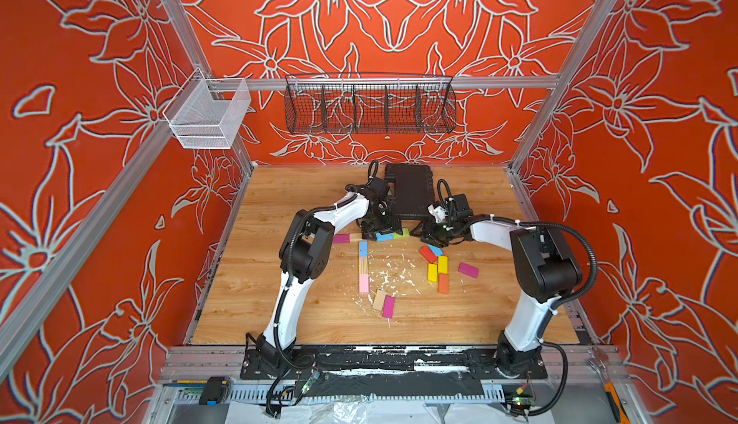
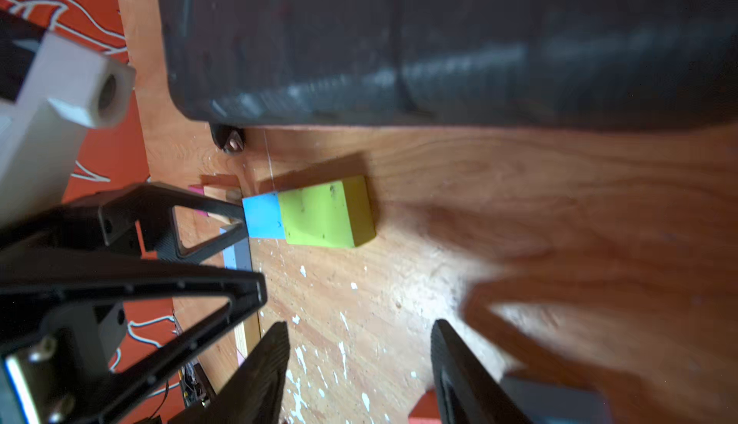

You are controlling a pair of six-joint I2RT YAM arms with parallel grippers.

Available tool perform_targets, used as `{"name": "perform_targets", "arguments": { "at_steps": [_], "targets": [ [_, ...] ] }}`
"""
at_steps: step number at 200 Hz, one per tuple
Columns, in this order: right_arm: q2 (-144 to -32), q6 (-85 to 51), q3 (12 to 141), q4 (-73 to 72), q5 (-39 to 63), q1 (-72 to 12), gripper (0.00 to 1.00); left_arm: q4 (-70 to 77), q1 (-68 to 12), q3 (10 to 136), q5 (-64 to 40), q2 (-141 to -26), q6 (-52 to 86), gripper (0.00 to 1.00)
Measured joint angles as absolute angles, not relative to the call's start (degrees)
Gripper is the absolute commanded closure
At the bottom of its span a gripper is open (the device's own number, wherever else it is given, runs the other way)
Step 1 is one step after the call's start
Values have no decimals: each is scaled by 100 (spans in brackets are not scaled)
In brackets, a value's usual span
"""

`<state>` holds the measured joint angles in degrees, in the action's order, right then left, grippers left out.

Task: Assemble the number 7 with building blocks
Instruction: Adjust the building block at the center of the board.

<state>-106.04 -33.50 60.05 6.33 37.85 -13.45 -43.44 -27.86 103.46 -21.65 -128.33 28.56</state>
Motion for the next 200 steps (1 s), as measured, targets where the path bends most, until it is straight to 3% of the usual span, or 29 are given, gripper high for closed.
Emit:
{"name": "perform_targets", "arguments": {
  "at_steps": [200],
  "targets": [
    [-11338, -3789, 6523, -290, 3507, -1649, 41, -4442, -2659, 10661, -2213, -13028, 2683, 0]
  ]
}}
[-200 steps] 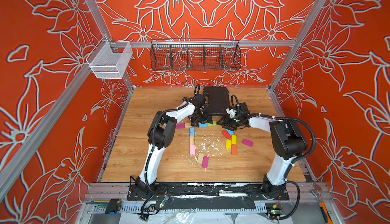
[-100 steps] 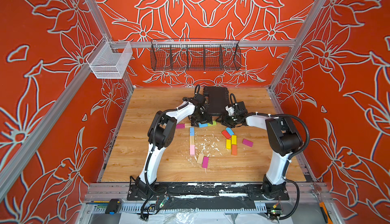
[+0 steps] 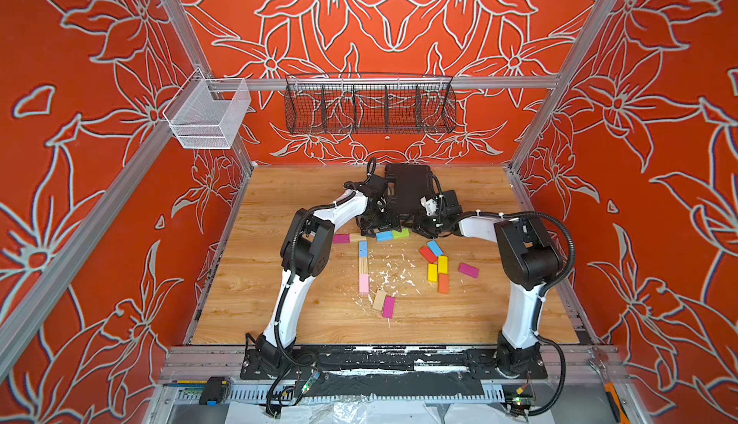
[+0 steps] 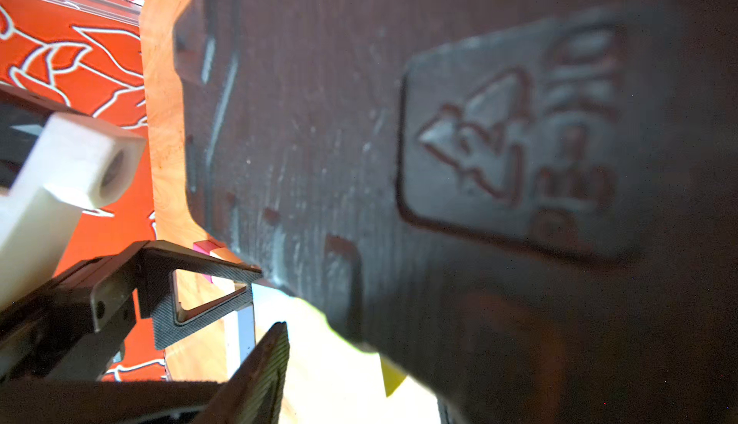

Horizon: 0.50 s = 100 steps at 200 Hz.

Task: Assemble the number 7 with building blocks
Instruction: Adjust the building block at the center of the board.

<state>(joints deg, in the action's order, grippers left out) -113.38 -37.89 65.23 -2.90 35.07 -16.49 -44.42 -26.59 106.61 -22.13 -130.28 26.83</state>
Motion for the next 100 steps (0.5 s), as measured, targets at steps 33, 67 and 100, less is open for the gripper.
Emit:
{"name": "perform_targets", "arguments": {
  "at_steps": [33, 67, 100],
  "targets": [
    [-11358, -3892, 6514, -342, 3551, -1719, 45, -4425, -2652, 10665, -2279, -13037, 2685, 0],
    [-11367, -3959, 6484, -386, 3548, -1758, 46, -4416, -2633, 10676, -2366, -13050, 2685, 0],
    [-11319, -3988, 6342, -552, 3542, -1761, 47, -4421, -2615, 10683, -2427, -13058, 2685, 0]
  ]
}}
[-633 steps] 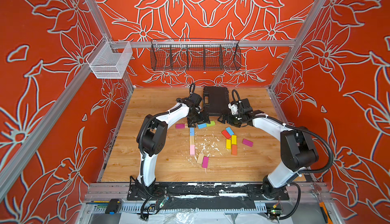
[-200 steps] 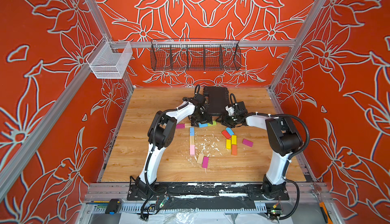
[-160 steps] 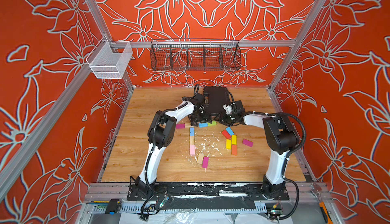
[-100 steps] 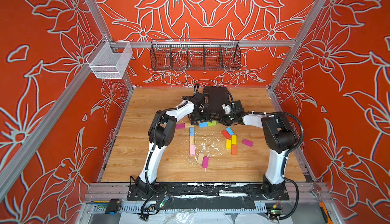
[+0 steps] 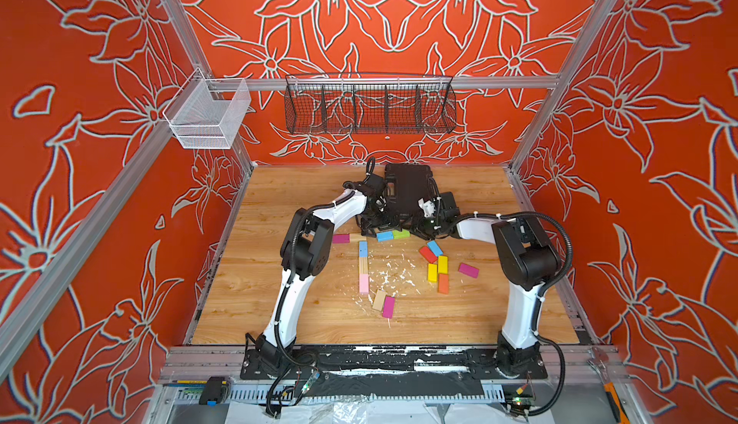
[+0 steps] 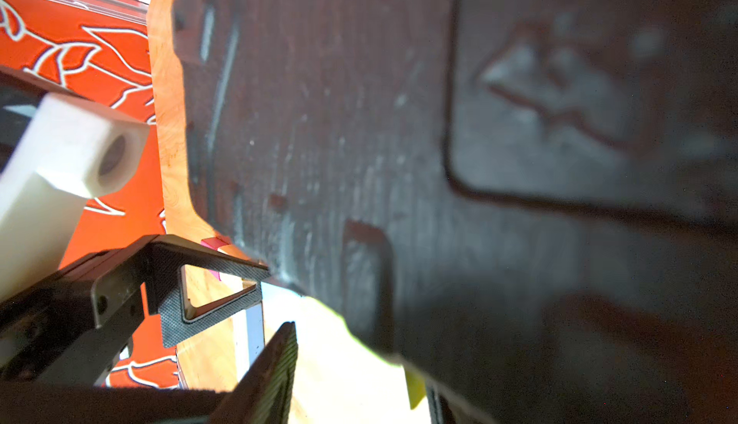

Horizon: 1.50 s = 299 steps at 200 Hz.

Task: Assemble the number 7 with building blocks
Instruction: Adjust the building block at the center of the board.

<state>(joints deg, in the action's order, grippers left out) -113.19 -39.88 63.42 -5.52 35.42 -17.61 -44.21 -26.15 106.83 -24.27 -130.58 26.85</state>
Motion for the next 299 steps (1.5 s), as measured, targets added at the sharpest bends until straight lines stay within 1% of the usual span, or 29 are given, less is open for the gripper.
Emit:
{"name": "perform_targets", "arguments": {
  "at_steps": [78, 152, 230, 299],
  "targets": [
    [-11043, -4056, 5931, -672, 3505, -1822, 48, -4403, -2613, 10683, -2475, -13061, 2687, 0],
    [-11000, -4056, 5913, -628, 3439, -1848, 46, -4403, -2613, 10683, -2475, -13065, 2685, 0],
    [-10818, -3944, 5909, -279, 3194, -1863, 36, -4399, -2602, 10689, -2515, -13067, 2663, 0],
    [-10709, -3747, 5924, 12, 3122, -1861, 35, -4399, -2587, 10689, -2493, -13056, 2598, 0]
  ]
}}
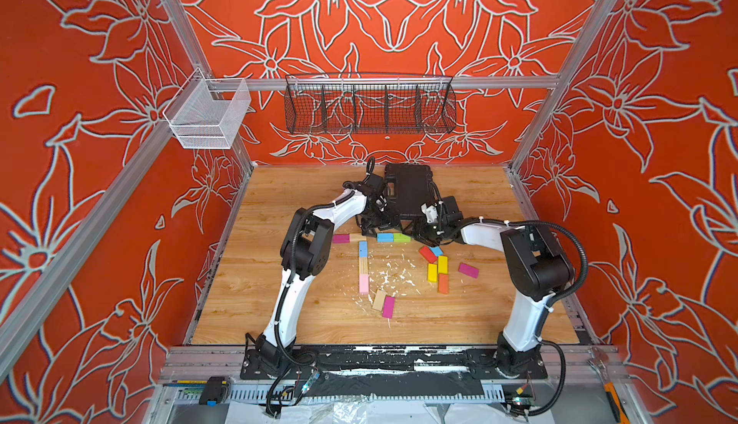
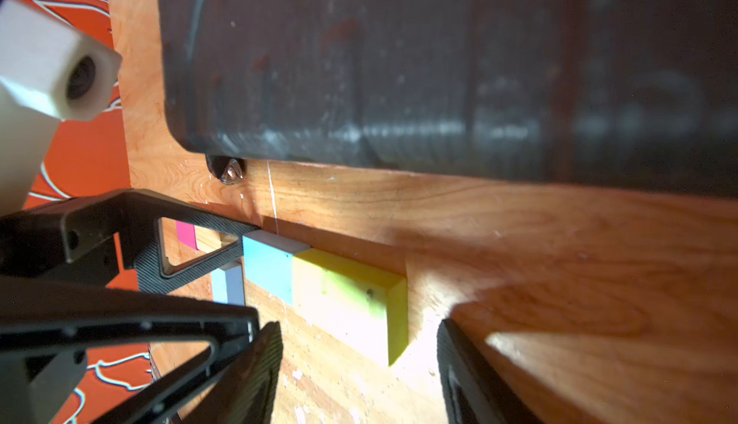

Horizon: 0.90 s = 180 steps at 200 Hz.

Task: Assemble the number 7 with building blocks
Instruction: Adjust the building block at the center of the board, then pick up the building block from the center of the board.

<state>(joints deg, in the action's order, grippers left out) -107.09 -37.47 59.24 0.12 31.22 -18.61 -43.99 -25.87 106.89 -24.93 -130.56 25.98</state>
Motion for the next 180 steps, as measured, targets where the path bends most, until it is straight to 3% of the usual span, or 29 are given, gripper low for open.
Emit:
{"name": "perform_targets", "arguments": {
  "at_steps": [60, 123, 180],
  "targets": [
    [-10412, -3610, 5927, 475, 2993, -1861, 35, -4545, -2580, 10689, -2244, -12551, 2460, 0],
    [-9319, -3389, 5944, 1210, 2722, -1955, 36, -4716, -2580, 10300, -2040, -11028, 2265, 1],
    [-8479, -3267, 5843, 2543, 2027, -3426, 36, -5231, -2062, 8731, -1660, -8816, 1640, 2]
  ]
}}
